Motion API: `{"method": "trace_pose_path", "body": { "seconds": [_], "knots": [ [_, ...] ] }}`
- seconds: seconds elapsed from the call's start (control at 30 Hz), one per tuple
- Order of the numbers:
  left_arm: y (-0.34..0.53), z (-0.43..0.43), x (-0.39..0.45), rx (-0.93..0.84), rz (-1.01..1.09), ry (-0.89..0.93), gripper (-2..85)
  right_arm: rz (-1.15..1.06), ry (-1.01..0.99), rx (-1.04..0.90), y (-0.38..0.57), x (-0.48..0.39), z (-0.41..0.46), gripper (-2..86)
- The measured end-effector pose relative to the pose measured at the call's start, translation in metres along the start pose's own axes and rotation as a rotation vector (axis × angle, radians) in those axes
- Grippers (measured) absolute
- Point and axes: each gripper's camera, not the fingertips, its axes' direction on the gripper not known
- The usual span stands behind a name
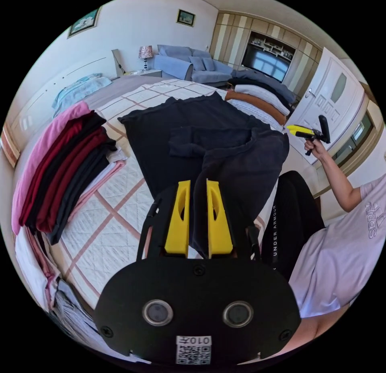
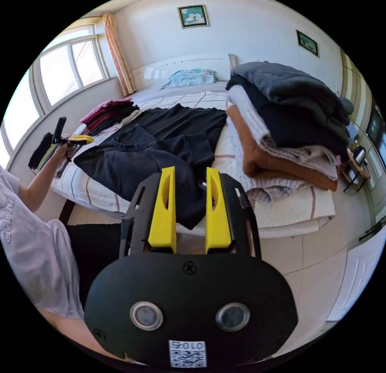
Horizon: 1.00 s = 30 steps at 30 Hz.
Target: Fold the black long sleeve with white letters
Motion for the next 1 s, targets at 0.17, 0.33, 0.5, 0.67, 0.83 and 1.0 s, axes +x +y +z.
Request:
{"method": "trace_pose_path", "body": {
  "seconds": [0.17, 0.33, 0.5, 0.67, 0.83, 1.0],
  "knots": [
    [-0.015, 0.032, 0.011, -0.138, 0.016, 0.066, 10.4, -0.086, -0.056, -0.109, -0.044, -0.014, 0.048, 11.9],
    [-0.014, 0.045, 0.022, -0.183, 0.023, 0.136, 8.5, -0.138, -0.128, -0.18, -0.059, -0.023, 0.07, 10.2],
    [0.005, 0.014, 0.047, -0.056, 0.085, 0.1, 3.0, -0.167, -0.045, -0.065, -0.037, -0.048, 0.026, 3.8],
    [0.033, -0.046, 0.083, 0.125, 0.169, 0.106, 1.1, -0.208, -0.065, 0.031, -0.018, -0.068, -0.03, 2.5],
    [0.057, -0.101, 0.119, 0.236, 0.25, 0.143, 0.6, -0.238, -0.124, 0.129, 0.0, -0.088, -0.091, 3.0],
    [0.09, -0.145, 0.167, 0.241, 0.372, 0.124, 0.5, -0.275, -0.152, 0.258, 0.045, -0.122, -0.165, 3.2]
  ]
}}
